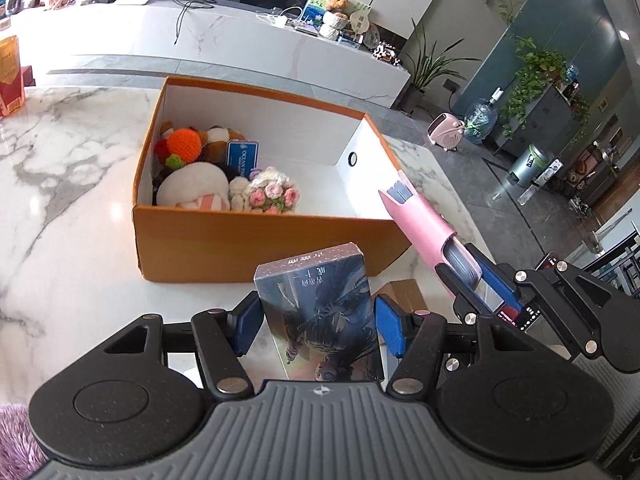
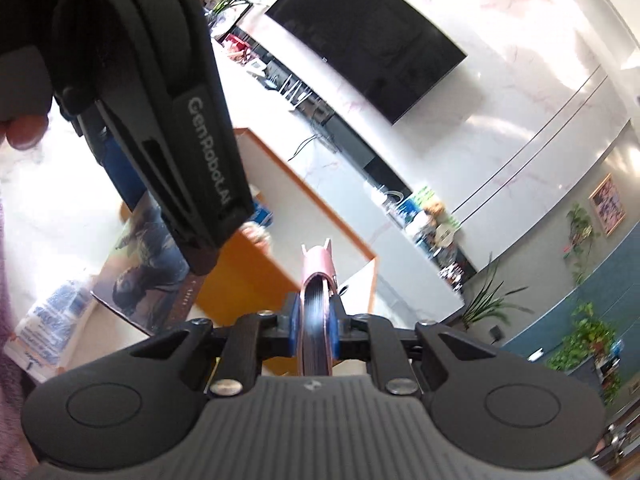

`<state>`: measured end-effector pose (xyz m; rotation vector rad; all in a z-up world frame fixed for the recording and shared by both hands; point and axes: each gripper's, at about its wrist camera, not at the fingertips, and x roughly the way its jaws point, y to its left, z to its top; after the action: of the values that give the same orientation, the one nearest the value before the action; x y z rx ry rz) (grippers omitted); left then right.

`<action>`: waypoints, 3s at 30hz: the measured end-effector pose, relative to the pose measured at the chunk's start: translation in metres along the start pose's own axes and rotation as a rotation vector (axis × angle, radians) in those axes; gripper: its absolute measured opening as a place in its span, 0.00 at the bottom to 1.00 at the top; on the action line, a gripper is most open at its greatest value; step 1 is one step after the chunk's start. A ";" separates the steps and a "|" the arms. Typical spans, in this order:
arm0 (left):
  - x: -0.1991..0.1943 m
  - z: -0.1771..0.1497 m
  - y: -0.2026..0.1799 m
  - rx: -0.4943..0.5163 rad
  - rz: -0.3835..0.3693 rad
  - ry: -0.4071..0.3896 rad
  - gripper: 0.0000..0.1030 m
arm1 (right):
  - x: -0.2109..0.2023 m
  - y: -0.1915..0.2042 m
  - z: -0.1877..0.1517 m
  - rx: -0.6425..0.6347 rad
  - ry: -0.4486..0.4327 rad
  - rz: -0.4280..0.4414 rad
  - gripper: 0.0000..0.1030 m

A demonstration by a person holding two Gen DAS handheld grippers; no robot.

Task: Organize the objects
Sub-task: 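Lift the picture card box with left gripper while right gripper lifts pink wallet, then carry card box and pink wallet over the orange box and lower them inside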

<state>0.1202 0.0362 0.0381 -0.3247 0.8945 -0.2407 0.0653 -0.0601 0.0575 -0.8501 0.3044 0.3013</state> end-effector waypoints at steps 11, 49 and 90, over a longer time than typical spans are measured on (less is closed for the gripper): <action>0.016 0.075 -0.016 0.066 -0.018 -0.031 0.68 | 0.046 -0.036 0.015 -0.079 -0.025 -0.065 0.15; 0.215 0.116 0.020 -0.223 -0.204 0.287 0.64 | 0.229 -0.133 -0.056 0.994 0.300 0.379 0.18; 0.189 0.114 0.003 -0.085 -0.111 0.266 0.41 | 0.220 -0.125 -0.071 1.026 0.259 0.389 0.22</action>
<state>0.3248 -0.0048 -0.0329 -0.4287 1.1524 -0.3549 0.3036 -0.1625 0.0158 0.1978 0.7828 0.3409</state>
